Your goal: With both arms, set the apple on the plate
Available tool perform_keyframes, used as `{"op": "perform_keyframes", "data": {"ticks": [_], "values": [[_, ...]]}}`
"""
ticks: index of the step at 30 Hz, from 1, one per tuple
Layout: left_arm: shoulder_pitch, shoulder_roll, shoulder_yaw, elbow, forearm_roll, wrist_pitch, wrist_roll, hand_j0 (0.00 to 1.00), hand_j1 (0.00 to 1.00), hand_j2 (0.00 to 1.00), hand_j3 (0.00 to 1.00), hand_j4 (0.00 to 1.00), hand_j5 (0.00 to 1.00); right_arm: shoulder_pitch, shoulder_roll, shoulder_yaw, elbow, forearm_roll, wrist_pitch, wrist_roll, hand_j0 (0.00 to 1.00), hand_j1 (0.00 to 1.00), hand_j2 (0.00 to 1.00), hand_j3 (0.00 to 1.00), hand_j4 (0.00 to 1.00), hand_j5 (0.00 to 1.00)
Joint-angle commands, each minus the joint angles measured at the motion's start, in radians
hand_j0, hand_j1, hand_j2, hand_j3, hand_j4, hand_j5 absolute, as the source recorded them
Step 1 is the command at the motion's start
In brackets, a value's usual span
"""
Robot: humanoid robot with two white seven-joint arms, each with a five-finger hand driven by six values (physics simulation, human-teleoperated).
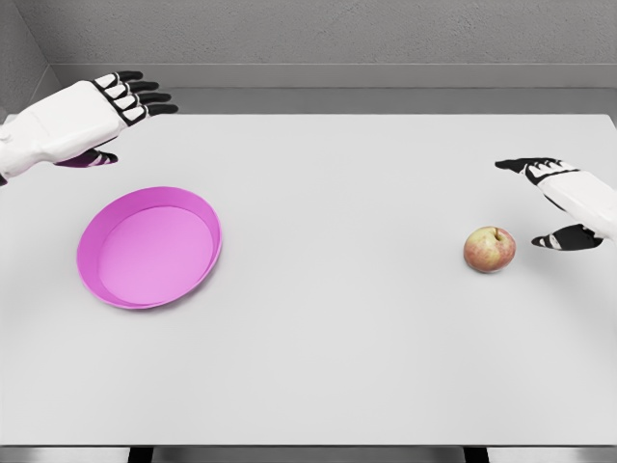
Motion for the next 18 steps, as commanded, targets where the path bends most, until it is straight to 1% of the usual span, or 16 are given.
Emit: {"op": "perform_keyframes", "data": {"ticks": [1, 3, 7, 8, 9, 11, 13, 15, 18], "values": [[0.0, 0.002, 0.001, 0.0, 0.005, -0.001, 0.0, 1.0, 1.0, 1.0, 1.0, 1.0, 1.0, 0.0, -0.002, -0.001, -0.002, -0.001, 0.0, 0.015, 1.0, 1.0, 1.0, 1.0, 1.0, 1.0], [0.0, 0.002, 0.001, 0.0, 0.005, -0.001, 0.0, 1.0, 1.0, 1.0, 1.0, 1.0, 1.0, 0.002, -0.002, -0.001, -0.002, -0.003, -0.012, 0.015, 1.0, 1.0, 1.0, 1.0, 1.0, 1.0], [0.002, 0.002, 0.001, 0.0, 0.004, -0.001, 0.0, 1.0, 1.0, 1.0, 1.0, 1.0, 1.0, 0.003, -0.002, 0.023, 0.017, -0.004, -0.002, 0.015, 1.0, 1.0, 1.0, 1.0, 1.0, 1.0], [0.002, 0.002, 0.0, 0.0, 0.004, -0.001, 0.0, 1.0, 1.0, 1.0, 1.0, 1.0, 1.0, 0.003, -0.007, 0.023, 0.008, -0.004, -0.006, 0.019, 1.0, 1.0, 1.0, 1.0, 1.0, 1.0], [0.002, 0.002, 0.0, 0.0, 0.002, -0.001, 0.0, 1.0, 1.0, 1.0, 1.0, 1.0, 1.0, 0.003, -0.013, 0.02, 0.006, -0.006, -0.003, 0.079, 1.0, 1.0, 1.0, 1.0, 1.0, 1.0], [0.002, 0.002, 0.001, 0.0, -0.001, -0.001, 0.0, 1.0, 1.0, 1.0, 1.0, 1.0, 1.0, -0.003, -0.016, 0.005, -0.011, -0.007, -0.002, 0.284, 1.0, 1.0, 1.0, 1.0, 1.0, 1.0], [0.002, 0.002, 0.001, 0.001, -0.001, -0.001, -0.021, 1.0, 1.0, 1.0, 1.0, 1.0, 1.0, -0.035, -0.016, -0.012, -0.012, -0.009, -0.002, 0.453, 1.0, 1.0, 1.0, 1.0, 1.0, 1.0], [0.002, 0.002, 0.001, 0.001, -0.001, -0.001, -0.021, 1.0, 1.0, 1.0, 1.0, 1.0, 1.0, -0.061, -0.013, -0.012, -0.017, -0.009, -0.002, 0.499, 1.0, 1.0, 1.0, 1.0, 1.0, 1.0], [0.002, 0.002, 0.001, 0.006, -0.001, -0.001, -0.021, 1.0, 1.0, 1.0, 1.0, 1.0, 1.0, -0.12, -0.004, 0.0, -0.005, -0.014, 0.005, 0.506, 1.0, 1.0, 1.0, 1.0, 1.0, 1.0]]}}
